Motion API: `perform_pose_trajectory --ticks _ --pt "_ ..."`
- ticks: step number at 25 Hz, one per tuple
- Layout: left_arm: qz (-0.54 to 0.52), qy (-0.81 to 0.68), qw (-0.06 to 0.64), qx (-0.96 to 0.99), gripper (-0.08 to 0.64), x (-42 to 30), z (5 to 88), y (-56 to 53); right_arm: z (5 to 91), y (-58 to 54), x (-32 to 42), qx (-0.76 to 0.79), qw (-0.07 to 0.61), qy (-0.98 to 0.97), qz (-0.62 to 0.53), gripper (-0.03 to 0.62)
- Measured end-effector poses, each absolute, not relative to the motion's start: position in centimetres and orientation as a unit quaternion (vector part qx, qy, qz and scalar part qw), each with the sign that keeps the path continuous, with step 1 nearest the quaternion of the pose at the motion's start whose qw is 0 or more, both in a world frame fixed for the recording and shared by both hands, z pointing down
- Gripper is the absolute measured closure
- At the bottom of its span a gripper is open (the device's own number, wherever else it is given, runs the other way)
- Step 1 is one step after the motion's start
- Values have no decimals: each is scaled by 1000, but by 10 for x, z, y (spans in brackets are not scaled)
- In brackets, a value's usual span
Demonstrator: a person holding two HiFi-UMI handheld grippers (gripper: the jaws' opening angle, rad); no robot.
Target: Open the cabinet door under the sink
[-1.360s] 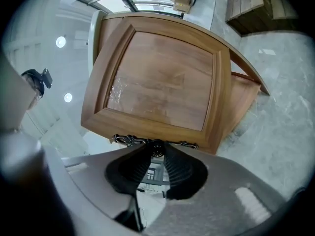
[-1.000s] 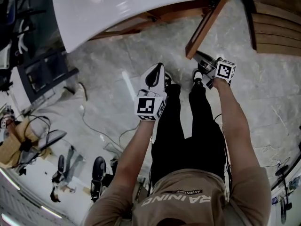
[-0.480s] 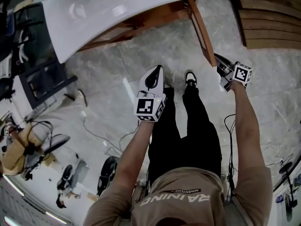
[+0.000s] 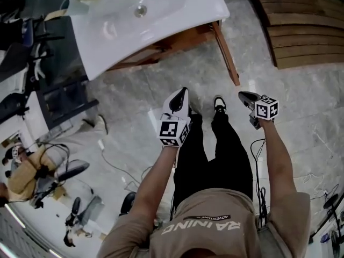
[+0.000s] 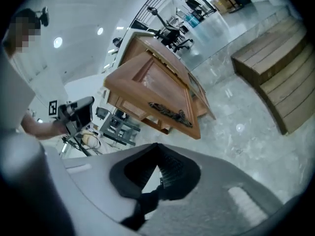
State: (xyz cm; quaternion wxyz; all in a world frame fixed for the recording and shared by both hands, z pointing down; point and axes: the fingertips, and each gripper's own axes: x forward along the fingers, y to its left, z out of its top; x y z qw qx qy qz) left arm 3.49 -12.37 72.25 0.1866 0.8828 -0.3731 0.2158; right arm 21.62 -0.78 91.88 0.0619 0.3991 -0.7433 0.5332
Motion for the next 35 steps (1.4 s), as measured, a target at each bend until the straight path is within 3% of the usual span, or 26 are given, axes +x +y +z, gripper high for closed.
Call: perform_pose_trajectory --ticks 5,16,29,35 --pt "227 -357 183 887 543 38 692 -105 872 13 196 437 150 -741 488 591" --pt "204 -384 173 884 543 16 613 -90 728 -18 127 401 226 -825 329 591" --pt "139 -430 171 876 543 -40 543 -113 590 -96 106 407 216 -871 170 591" --pt "76 -438 146 884 543 -54 478 -131 526 -101 111 441 162 -869 156 591"
